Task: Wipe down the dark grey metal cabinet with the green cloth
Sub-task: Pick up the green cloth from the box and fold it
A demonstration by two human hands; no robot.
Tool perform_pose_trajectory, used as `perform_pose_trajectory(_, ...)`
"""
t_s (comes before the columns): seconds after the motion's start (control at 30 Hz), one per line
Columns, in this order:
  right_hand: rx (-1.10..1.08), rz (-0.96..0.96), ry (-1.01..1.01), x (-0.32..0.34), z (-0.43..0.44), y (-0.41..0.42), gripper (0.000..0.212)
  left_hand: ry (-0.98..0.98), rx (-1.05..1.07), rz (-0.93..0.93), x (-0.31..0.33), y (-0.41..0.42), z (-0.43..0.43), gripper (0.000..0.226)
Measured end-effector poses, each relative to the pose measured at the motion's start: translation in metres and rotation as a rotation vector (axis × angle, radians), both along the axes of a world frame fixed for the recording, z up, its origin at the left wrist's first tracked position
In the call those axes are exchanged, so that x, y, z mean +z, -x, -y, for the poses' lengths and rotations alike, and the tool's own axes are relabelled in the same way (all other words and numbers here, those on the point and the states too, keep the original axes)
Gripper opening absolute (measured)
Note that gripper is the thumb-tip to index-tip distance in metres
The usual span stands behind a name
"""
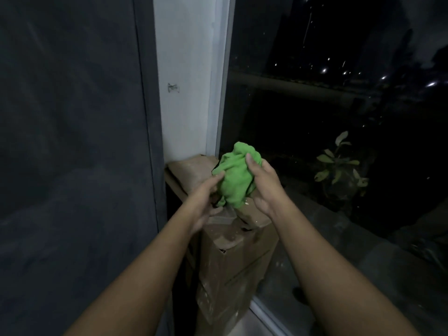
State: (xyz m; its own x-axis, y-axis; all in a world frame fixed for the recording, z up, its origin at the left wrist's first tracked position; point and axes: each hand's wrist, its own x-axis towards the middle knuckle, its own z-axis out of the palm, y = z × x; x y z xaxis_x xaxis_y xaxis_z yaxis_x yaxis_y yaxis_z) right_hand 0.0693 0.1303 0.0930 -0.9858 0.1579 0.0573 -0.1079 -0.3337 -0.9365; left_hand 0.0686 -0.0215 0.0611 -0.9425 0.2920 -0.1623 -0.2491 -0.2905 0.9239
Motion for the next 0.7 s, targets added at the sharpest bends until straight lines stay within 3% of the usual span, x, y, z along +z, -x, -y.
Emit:
perform_pose_trajectory(0.07, 0.080, 0.010, 0.116, 0.008, 0.006, -0.016, 0.050, -0.101, -0.061, 0.003, 0.009, -0.014, 0.010, 0.024)
perform_pose_trajectory(0.13, 0.136, 0.000, 0.174, 0.013, 0.012, -0.027, 0.061, -0.127, -0.049, -0.047, 0.016, -0.030, 0.018, 0.021)
perform_pose_trajectory(0.23, 0.188, 0.006, 0.207, 0.013, 0.022, -0.039, 0.057, -0.105, 0.091, -0.201, 0.023, -0.053, 0.029, 0.024)
perform_pose_trajectory(0.37, 0.236, 0.015, 0.098, 0.007, 0.031, -0.042, 0.043, 0.002, 0.239, -0.388, 0.033, -0.071, 0.057, 0.031)
perform_pose_trajectory(0.5, 0.307, -0.009, 0.007, 0.000, 0.045, -0.042, 0.048, 0.179, 0.394, -0.496, 0.049, -0.089, 0.081, 0.021)
perform_pose_trajectory(0.7, 0.427, -0.153, -0.261, -0.010, 0.060, -0.041, 0.044, 0.348, 0.612, -0.434, 0.070, -0.116, 0.095, 0.021)
